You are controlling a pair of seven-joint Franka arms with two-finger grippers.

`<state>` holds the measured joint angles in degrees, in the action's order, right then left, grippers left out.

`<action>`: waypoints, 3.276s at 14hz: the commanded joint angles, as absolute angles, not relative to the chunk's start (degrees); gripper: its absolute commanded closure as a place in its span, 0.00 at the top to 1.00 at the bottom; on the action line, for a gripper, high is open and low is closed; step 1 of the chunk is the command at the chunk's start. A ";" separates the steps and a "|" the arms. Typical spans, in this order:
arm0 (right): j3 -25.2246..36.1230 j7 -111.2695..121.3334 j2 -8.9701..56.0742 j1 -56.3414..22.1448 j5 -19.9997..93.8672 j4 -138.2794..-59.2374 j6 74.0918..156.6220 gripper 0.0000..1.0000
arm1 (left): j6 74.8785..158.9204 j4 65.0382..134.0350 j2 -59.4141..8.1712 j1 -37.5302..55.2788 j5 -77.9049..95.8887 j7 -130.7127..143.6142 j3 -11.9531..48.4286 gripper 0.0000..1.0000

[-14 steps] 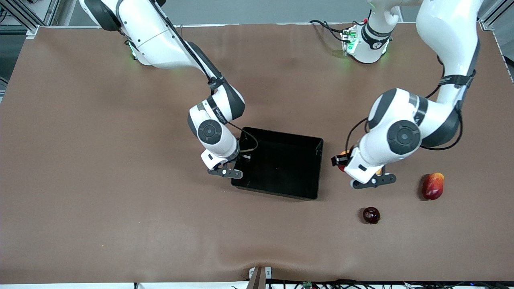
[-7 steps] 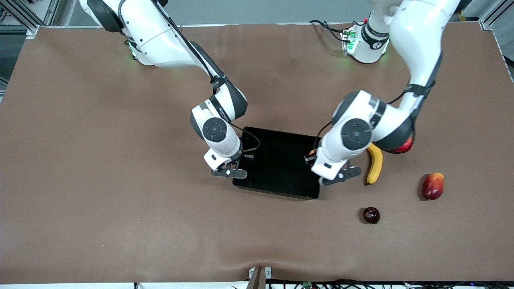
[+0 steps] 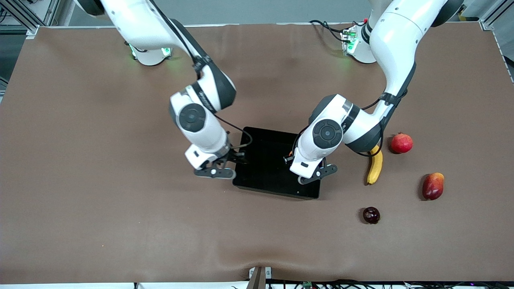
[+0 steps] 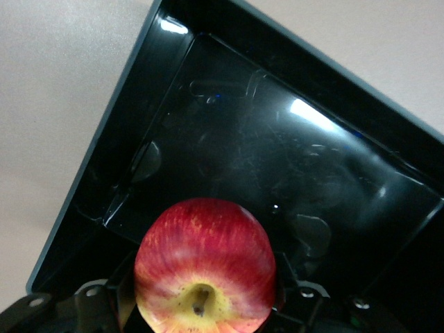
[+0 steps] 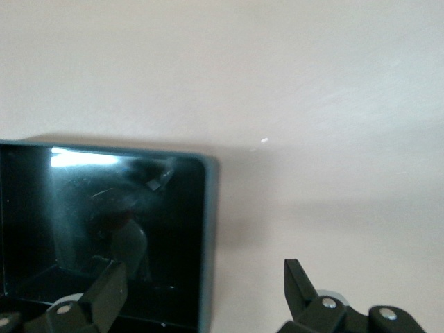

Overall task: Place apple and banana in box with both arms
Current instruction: 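Release the box with the right gripper while the left gripper carries the apple over it, then lower the apple into the box and open the left gripper, then move the left gripper to the yellow banana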

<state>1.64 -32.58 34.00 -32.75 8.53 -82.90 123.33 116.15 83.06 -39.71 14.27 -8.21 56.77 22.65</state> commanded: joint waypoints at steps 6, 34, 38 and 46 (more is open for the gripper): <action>0.88 -8.47 22.60 -16.63 7.82 -88.93 112.51 1.00 | 120.31 81.65 -45.96 15.38 -13.88 56.69 22.15 0.09; 3.07 -3.78 -2.90 0.00 0.79 -91.14 82.88 1.00 | 104.35 82.26 -26.63 0.99 -12.04 33.03 22.15 1.00; 2.81 -3.78 -2.37 -0.18 1.49 -89.12 84.11 1.00 | 108.69 89.18 -25.93 -7.19 -12.13 19.26 22.24 1.00; 2.72 -3.52 -2.20 -0.96 1.41 -89.21 84.99 1.00 | 134.35 111.16 -26.37 -13.97 -12.83 5.28 22.06 1.00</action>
